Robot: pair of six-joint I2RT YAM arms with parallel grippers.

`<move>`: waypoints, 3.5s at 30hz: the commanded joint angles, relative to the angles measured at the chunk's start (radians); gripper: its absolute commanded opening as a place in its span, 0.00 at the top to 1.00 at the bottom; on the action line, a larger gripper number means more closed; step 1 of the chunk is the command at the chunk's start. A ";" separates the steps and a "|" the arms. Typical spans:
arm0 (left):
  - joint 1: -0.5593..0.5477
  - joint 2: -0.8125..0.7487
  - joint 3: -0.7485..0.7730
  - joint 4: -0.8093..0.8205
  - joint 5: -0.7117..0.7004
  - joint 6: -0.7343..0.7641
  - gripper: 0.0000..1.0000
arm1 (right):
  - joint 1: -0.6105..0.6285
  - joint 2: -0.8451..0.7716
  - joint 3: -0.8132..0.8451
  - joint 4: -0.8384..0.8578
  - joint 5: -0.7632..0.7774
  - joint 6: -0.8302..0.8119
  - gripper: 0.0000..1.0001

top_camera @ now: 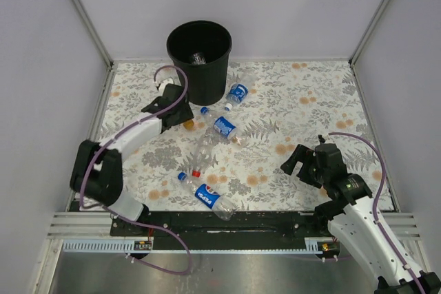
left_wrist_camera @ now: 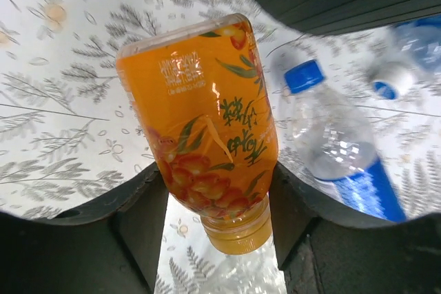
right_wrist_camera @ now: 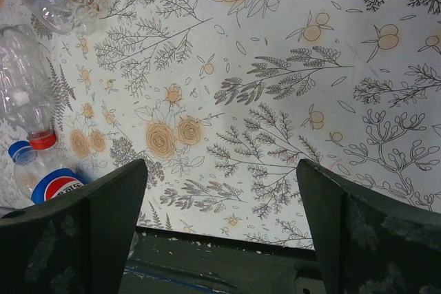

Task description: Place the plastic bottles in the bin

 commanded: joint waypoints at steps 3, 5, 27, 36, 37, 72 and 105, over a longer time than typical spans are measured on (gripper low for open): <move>0.001 -0.301 0.063 -0.051 -0.095 0.090 0.55 | 0.006 0.002 0.009 0.049 -0.016 -0.014 0.01; -0.002 -0.338 0.118 -0.051 -0.092 0.136 0.55 | 0.004 0.004 0.009 0.051 -0.017 -0.014 0.01; 0.000 0.374 1.218 -0.255 -0.002 0.301 0.01 | 0.007 -0.028 0.033 -0.017 0.030 0.005 0.01; -0.008 -0.094 0.661 -0.217 0.005 0.203 0.01 | 0.006 -0.006 0.010 0.041 0.010 0.014 0.01; -0.010 -0.140 0.599 -0.223 -0.008 0.201 0.01 | 0.004 0.004 0.015 0.046 0.006 0.012 0.01; -0.275 -0.162 -0.144 -0.093 0.172 0.198 0.01 | 0.006 -0.056 -0.030 0.025 -0.025 0.023 0.00; -0.062 0.056 0.911 -0.416 0.101 0.290 0.91 | 0.006 -0.013 0.007 0.011 -0.019 -0.008 0.01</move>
